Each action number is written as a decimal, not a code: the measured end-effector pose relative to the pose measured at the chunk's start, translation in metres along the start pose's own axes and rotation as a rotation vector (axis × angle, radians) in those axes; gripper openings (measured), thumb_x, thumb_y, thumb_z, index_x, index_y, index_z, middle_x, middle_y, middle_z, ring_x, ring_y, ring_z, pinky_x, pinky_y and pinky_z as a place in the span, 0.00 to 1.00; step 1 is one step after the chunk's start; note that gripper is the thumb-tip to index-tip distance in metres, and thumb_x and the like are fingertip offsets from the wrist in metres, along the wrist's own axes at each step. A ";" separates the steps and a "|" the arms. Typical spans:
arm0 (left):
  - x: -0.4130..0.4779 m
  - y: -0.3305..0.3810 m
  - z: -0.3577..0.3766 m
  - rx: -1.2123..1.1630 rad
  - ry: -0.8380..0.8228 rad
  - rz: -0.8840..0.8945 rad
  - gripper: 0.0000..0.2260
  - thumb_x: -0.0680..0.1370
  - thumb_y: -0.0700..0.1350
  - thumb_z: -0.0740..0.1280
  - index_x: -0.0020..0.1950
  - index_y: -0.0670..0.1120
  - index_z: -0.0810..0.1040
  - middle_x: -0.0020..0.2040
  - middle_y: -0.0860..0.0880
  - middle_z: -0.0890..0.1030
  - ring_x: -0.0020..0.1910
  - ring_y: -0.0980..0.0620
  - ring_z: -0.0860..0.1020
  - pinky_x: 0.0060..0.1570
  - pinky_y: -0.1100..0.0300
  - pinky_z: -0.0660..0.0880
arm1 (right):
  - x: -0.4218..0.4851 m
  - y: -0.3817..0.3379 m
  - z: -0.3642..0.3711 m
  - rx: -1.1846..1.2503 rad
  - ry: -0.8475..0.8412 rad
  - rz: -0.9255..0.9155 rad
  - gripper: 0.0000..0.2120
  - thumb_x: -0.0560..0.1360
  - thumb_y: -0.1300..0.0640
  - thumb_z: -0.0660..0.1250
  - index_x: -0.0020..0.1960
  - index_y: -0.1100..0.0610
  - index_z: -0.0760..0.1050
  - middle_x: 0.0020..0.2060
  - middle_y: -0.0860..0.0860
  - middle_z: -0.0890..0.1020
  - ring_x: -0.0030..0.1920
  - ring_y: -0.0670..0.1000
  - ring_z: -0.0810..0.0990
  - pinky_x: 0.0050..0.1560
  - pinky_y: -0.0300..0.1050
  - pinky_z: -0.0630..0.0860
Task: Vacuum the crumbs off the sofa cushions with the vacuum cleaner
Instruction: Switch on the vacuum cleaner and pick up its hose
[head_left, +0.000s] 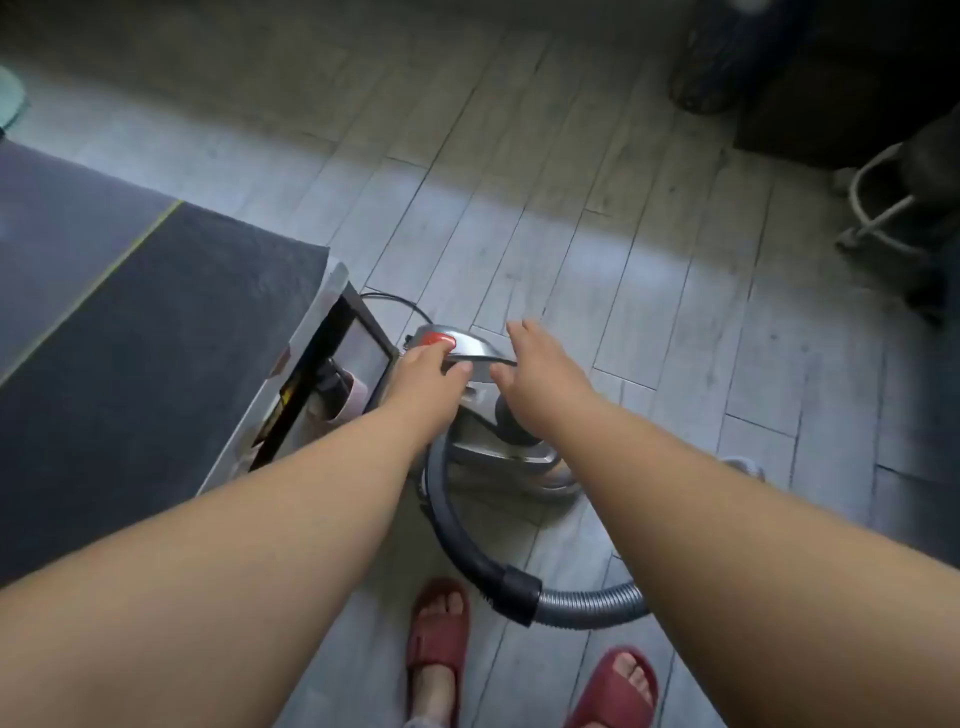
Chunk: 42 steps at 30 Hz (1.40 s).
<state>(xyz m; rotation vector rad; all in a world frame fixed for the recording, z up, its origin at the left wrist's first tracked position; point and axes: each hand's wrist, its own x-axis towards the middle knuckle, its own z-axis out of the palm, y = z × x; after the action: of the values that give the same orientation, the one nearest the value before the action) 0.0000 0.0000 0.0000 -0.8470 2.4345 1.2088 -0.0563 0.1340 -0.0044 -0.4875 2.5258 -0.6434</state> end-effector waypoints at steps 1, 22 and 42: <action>0.007 -0.010 0.004 0.010 0.000 -0.034 0.21 0.82 0.52 0.59 0.75 0.51 0.67 0.74 0.47 0.64 0.68 0.45 0.69 0.64 0.43 0.72 | 0.007 0.002 0.010 -0.011 -0.008 0.008 0.26 0.80 0.49 0.58 0.75 0.54 0.57 0.74 0.51 0.61 0.73 0.54 0.60 0.69 0.57 0.64; 0.095 -0.138 0.086 0.060 -0.100 -0.472 0.28 0.79 0.57 0.63 0.75 0.45 0.62 0.72 0.41 0.63 0.69 0.39 0.68 0.64 0.51 0.67 | 0.158 0.013 0.135 -0.216 -0.082 -0.091 0.25 0.80 0.48 0.58 0.74 0.53 0.58 0.72 0.49 0.63 0.72 0.52 0.60 0.66 0.56 0.64; 0.113 -0.155 0.096 -0.106 -0.376 -0.427 0.27 0.81 0.56 0.60 0.74 0.44 0.58 0.67 0.37 0.73 0.60 0.34 0.77 0.62 0.45 0.74 | 0.211 0.000 0.168 -0.258 -0.296 -0.082 0.21 0.81 0.45 0.52 0.71 0.51 0.65 0.68 0.51 0.68 0.69 0.53 0.64 0.66 0.56 0.64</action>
<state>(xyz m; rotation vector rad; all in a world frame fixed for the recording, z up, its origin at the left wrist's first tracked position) 0.0078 -0.0394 -0.2112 -0.9997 1.7945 1.2070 -0.1395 -0.0179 -0.2106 -0.7238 2.3229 -0.2500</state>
